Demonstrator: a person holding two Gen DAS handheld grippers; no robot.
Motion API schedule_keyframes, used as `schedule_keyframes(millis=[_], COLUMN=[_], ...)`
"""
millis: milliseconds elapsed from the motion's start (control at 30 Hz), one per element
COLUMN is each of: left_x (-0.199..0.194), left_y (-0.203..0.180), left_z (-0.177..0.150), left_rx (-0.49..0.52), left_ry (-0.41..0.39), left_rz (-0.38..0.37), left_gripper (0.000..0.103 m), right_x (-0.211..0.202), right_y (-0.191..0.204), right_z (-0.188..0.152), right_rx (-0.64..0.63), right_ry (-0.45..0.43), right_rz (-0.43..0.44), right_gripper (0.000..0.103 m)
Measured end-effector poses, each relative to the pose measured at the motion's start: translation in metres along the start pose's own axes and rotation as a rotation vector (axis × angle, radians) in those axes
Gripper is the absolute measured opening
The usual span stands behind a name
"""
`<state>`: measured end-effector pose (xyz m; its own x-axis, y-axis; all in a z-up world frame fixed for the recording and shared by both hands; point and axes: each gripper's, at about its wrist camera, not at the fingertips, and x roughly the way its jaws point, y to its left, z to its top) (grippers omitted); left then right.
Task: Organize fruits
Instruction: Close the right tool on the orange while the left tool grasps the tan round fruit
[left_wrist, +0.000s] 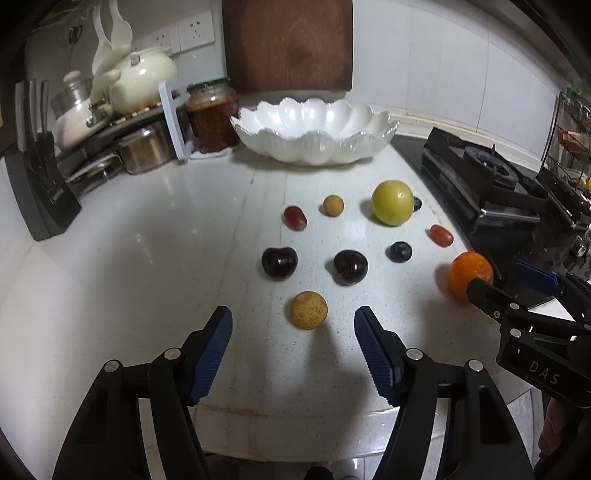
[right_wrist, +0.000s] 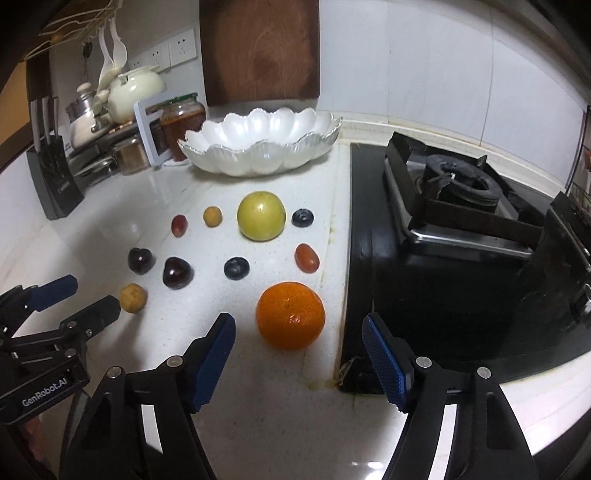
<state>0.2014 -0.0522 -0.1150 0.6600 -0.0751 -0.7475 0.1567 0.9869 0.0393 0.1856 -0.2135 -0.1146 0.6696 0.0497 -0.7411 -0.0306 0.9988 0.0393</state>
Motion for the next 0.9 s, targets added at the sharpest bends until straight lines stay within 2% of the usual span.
schedule_keyframes(millis=[300,600,700,900], left_x=[0.024,0.034,0.037,0.039], left_y=[0.002,0.0,0.0,-0.001], left_z=[0.0,0.002,0.004,0.006], left_rx=[-0.02,-0.031,-0.033,-0.028], left_ry=[0.034,0.049,0.058,0.061], left_rz=[-0.027,-0.065,-0.078,-0.094], left_gripper=[0.055,0.036,0.029,0.026], right_x=[0.018,0.027,0.03,0.031], right_y=[0.001,0.003,0.003,0.002], right_z=[0.0,0.0,0.0,0.001], right_rx=[-0.005,-0.009,-0.003,0.004], right_ry=[0.028,0.052,0.06,0.062], right_rz=[0.014,0.027,0.035,0.038], right_gripper=[0.068,0.058,0.05,0.046])
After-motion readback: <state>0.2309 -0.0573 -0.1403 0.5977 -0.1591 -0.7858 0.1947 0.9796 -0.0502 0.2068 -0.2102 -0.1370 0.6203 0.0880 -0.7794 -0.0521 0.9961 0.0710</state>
